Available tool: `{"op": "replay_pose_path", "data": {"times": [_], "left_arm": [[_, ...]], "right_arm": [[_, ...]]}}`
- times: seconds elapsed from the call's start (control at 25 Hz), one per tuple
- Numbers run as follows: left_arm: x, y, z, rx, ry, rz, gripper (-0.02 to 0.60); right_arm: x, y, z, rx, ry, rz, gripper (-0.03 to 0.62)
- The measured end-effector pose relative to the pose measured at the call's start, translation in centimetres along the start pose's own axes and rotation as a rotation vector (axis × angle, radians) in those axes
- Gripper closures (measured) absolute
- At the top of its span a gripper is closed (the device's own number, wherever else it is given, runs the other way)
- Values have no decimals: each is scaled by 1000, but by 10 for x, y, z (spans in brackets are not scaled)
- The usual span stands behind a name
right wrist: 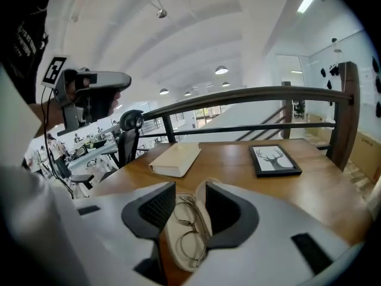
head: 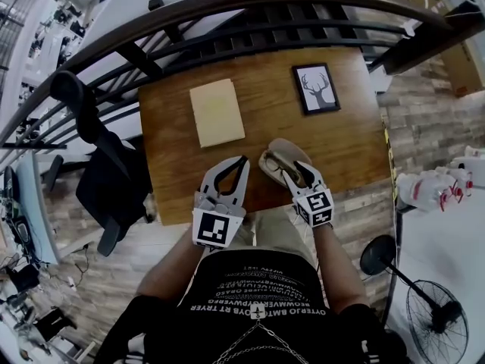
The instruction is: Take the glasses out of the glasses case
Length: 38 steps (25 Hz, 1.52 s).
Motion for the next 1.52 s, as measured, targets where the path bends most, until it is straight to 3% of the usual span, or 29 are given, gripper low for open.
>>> {"op": "replay_pose_path", "data": {"times": [0.2, 0.52, 0.8, 1.12, 1.52], "left_arm": [[2, 5, 2, -2, -7, -12, 554], [10, 14, 6, 7, -27, -30, 554], [19, 20, 5, 29, -57, -41, 552], [30, 20, 1, 23, -92, -55, 554], [41, 13, -4, 30, -115, -40, 554]], "right_arm": [[-23, 22, 2, 20, -15, -78, 447], [-45, 49, 17, 51, 29, -198, 464], [-59, 56, 19, 90, 18, -268, 469], [-70, 63, 21, 118, 36, -336, 522], [-72, 61, 18, 258, 73, -391, 565]]}}
Point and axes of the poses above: the fingertips, and each gripper's own axes: x backward along the fingers, z to its right, y out of its underside, the point moved 6 cm from there along x, backward along the fingers, and after that the axes turned 5 degrees about -z, right-handed, at the moved point
